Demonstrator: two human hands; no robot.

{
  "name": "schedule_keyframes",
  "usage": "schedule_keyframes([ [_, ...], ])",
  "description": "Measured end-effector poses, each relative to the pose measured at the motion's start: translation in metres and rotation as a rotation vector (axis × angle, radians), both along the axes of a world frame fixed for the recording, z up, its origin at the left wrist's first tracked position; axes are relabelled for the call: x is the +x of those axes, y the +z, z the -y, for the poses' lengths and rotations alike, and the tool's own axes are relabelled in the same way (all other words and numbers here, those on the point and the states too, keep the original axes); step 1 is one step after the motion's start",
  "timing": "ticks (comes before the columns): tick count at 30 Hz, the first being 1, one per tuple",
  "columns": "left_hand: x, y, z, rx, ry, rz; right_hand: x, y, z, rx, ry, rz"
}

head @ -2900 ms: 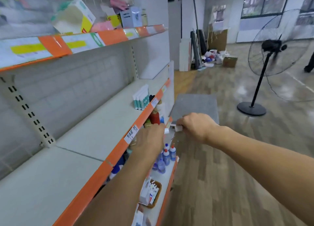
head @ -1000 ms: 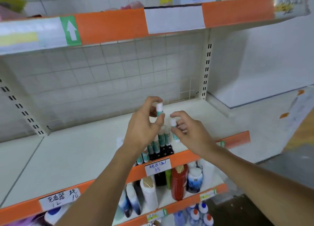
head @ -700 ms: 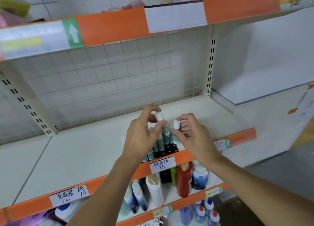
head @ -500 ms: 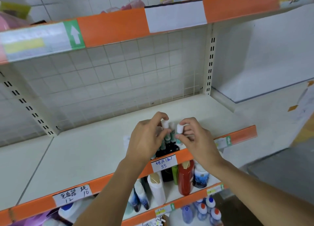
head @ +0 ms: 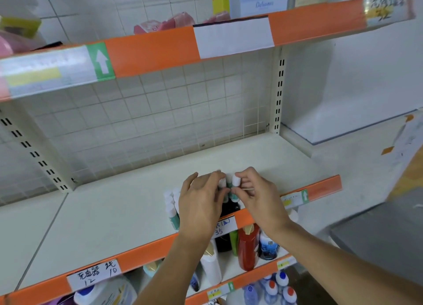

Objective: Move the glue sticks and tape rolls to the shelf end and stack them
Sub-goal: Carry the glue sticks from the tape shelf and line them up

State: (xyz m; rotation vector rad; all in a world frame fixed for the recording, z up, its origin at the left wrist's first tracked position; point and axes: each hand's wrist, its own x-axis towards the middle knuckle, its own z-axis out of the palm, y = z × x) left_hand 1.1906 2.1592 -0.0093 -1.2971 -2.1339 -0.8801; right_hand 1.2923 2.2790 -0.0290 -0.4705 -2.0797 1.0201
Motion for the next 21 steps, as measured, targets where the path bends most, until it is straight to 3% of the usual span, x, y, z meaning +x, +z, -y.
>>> schedule_keyframes([
  [13,-0.001,-0.009,0.002,-0.048,0.008,-0.108,-0.002,-0.014,0.0,0.113,0.022,0.011],
  [21,0.003,-0.007,0.003,-0.096,0.019,-0.048,-0.004,-0.015,0.004,0.159,0.018,0.018],
])
